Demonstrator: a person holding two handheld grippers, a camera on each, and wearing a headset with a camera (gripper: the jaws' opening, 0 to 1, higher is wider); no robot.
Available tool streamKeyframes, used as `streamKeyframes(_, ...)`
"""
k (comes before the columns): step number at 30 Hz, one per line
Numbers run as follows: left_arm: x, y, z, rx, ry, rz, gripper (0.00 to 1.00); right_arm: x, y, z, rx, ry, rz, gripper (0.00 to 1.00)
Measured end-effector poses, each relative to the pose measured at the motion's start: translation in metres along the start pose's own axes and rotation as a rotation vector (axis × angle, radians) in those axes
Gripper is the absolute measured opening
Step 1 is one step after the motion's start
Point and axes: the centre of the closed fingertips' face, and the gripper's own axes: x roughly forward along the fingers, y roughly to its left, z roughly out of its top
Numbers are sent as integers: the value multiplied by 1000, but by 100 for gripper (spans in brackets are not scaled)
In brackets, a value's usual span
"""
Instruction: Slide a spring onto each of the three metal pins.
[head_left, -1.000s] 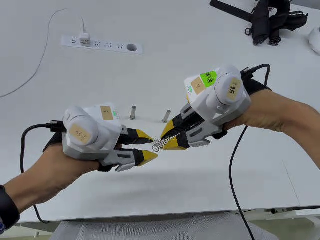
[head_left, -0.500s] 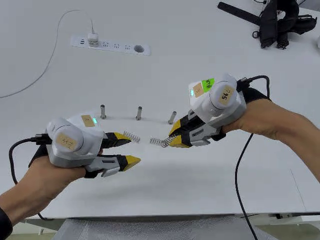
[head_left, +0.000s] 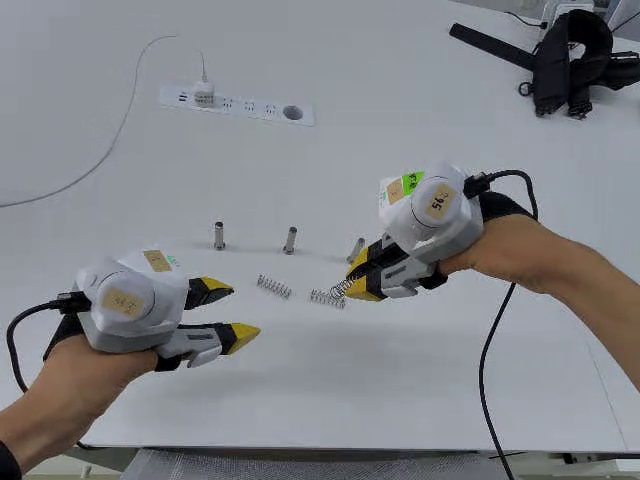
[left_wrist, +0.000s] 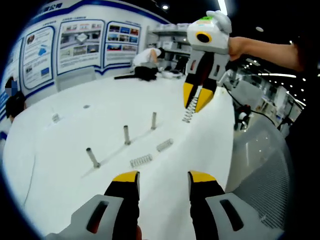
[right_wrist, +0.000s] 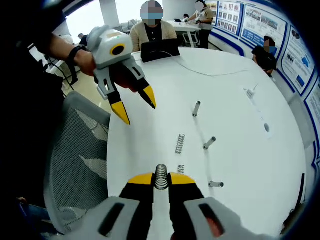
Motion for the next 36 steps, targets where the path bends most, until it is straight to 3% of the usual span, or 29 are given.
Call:
streamKeyframes(14,-8,25,-31,-85,33,90,53,23,-20,26,-27,9,-10,12)
streamKeyframes(26,-16,47,-35,-150,13,156,61,53,-34,53,-77,23,11,12)
streamKeyframes(36,-20,56,-39,-172,17,185,66,71,-54,68,-94,53,21,12)
